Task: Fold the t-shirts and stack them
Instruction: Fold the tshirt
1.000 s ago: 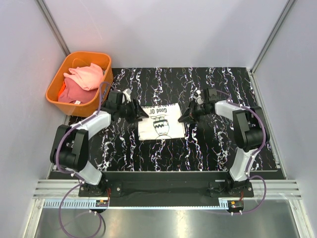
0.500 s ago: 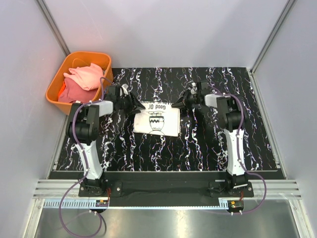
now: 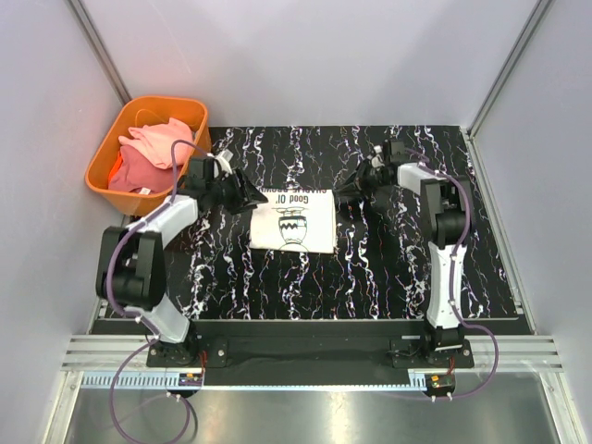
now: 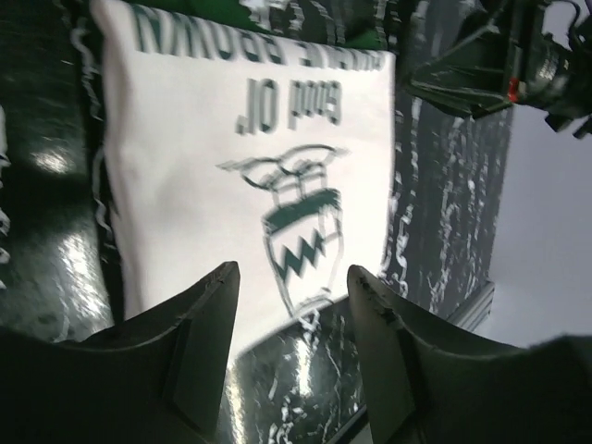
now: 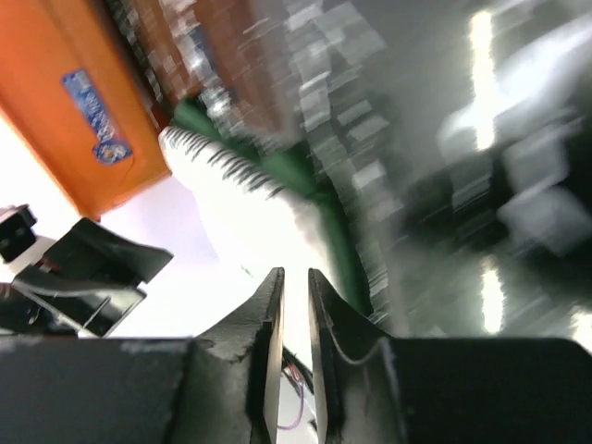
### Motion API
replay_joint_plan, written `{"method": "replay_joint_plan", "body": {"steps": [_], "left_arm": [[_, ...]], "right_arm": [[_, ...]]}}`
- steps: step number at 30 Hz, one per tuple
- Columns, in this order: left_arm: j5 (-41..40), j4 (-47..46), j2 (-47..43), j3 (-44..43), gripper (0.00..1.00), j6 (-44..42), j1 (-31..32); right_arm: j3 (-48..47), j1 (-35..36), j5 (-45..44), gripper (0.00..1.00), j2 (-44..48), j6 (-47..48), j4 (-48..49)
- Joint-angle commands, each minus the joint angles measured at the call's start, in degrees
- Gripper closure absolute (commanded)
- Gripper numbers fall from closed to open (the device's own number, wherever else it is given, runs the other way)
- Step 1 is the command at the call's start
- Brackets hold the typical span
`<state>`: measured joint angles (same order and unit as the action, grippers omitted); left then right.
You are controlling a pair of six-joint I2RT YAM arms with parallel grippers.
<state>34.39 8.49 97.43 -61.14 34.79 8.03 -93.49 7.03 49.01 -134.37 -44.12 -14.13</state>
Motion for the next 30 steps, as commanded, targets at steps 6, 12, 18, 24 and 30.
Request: {"method": "replay_joint_plan", "body": {"steps": [6,12,18,24,30], "left_arm": [[2.96,-4.96,-5.06,12.87,0.51,1.6,1.37],[-0.55,-6.91,0.39,17.37,0.54,-1.56,-0.82],[-4.07,-1.75,-2.14,19.22,0.56,-5.16,-0.83],[-3.98,8.09,-17.43,17.56,0.43,-5.87,-0.65],[-1.61,12.86,-29.22,14.39,0.31,-2.1,-0.39]], "right_arm": [[2.79,7.64,-1.64,0.71,14.39,4.92,-5.82],[9.11,11.34,-1.82,0.68,12.64,1.41,1.46],[14.74,7.22,-3.66,0.67,13.69,3.77,2.0],[16.5,3.7,-3.57,0.62,18.96,8.86,-2.91],[13.96,3.52,-5.5,0.31,16.87,11.6,-6.08]]}}
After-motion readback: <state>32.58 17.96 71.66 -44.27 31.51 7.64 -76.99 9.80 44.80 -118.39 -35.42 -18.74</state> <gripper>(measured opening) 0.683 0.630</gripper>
